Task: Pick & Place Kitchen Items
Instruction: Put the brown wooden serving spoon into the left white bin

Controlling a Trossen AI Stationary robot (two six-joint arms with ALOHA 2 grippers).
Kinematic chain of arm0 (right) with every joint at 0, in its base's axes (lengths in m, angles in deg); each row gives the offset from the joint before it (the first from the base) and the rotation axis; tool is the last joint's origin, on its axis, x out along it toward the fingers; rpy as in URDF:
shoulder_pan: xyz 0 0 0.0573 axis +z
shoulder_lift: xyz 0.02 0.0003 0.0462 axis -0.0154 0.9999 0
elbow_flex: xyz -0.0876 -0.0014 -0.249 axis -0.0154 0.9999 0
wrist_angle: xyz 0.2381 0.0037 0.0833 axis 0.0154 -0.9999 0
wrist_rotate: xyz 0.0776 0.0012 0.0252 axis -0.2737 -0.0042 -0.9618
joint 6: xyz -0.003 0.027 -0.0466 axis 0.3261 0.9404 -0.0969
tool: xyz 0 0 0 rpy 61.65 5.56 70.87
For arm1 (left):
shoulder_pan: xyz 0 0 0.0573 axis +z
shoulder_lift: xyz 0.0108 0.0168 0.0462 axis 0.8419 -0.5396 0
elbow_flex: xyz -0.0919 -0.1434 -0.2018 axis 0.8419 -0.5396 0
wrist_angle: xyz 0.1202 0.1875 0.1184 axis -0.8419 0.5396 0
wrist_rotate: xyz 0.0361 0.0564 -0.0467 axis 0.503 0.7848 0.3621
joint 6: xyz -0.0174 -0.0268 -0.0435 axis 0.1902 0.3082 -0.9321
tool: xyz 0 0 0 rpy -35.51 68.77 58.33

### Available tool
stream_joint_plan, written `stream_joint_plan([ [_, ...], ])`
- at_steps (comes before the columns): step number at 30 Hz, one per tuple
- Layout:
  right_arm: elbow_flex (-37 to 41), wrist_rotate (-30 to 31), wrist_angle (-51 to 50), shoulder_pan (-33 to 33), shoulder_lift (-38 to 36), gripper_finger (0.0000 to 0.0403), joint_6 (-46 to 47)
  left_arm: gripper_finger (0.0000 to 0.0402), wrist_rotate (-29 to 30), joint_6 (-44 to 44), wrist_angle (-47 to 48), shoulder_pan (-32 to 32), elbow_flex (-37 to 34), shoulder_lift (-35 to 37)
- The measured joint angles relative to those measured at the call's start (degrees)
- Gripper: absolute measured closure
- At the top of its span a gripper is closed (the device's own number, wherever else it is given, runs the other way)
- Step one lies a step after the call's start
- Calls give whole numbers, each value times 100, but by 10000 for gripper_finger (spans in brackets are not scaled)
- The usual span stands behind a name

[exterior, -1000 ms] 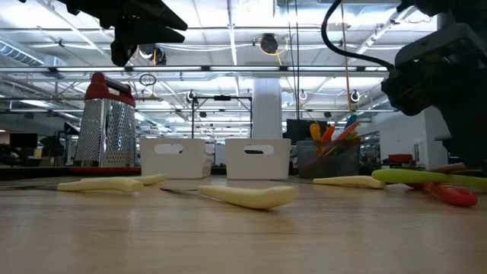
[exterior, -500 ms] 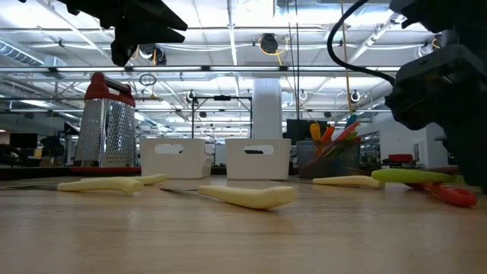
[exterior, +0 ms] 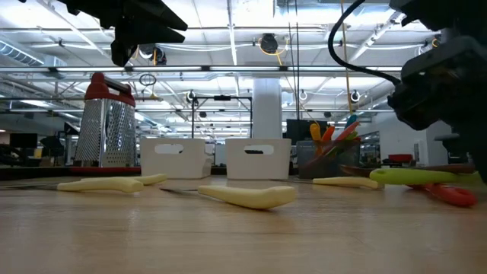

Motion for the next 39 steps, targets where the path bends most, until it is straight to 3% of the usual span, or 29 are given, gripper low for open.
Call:
stream_joint_plan([
  [12,0,-16,45,7,-1484,365,-69,309,-4,0,6,0,0,0],
  [17,-2,372,911,-34,-1841,365,-478,309,-9,-148,0,0,0,0],
  [23,-4,805,2298,-359,-1796,366,-1480,309,-15,-501,-203,0,0,0],
  [34,-7,1280,3616,-1410,-1249,366,-3124,307,-20,-579,-1807,152,2,-250],
  [39,-136,1483,3822,-1763,-851,366,-3535,268,-52,-612,-2376,243,2,-492],
])
